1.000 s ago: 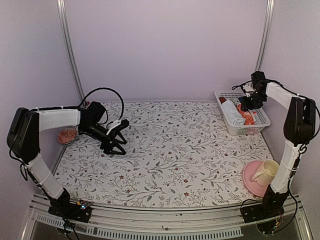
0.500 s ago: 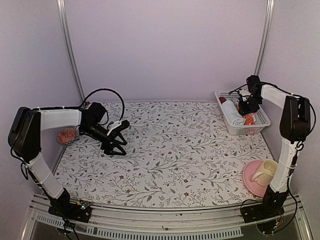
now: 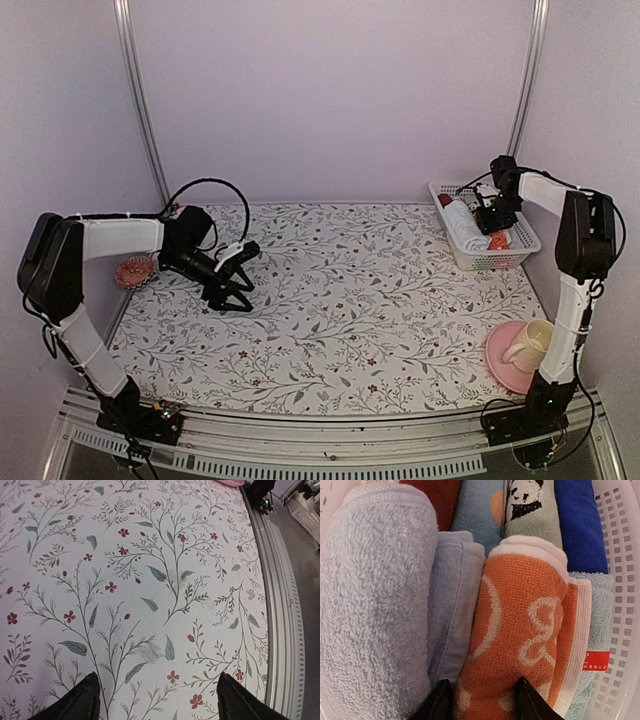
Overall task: Roll the towels
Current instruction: Adjust the towel in the storage box.
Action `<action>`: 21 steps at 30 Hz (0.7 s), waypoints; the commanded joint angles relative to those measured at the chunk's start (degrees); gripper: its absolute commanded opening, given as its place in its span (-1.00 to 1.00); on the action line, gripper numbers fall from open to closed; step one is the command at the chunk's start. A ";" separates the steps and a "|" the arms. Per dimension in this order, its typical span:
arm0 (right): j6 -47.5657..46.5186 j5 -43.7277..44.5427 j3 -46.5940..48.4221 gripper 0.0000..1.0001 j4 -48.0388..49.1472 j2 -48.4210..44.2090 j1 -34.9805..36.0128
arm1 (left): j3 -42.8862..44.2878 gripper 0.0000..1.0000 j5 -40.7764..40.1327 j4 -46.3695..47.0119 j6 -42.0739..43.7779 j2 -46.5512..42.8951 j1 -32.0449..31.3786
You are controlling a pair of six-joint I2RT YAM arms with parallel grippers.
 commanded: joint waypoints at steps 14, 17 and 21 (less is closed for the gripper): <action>-0.46 -9.92 -1.01 -0.40 -0.17 2.15 -5.99 | -0.40 0.61 0.24 0.72 -0.54 1.12 0.78; -0.41 -11.96 -1.04 -0.51 -0.16 2.24 -6.87 | -0.49 0.61 0.24 0.72 -0.52 1.05 0.69; -0.24 -18.73 -1.83 -0.64 0.32 1.90 -9.04 | -0.47 0.61 0.24 0.72 -0.62 1.02 0.69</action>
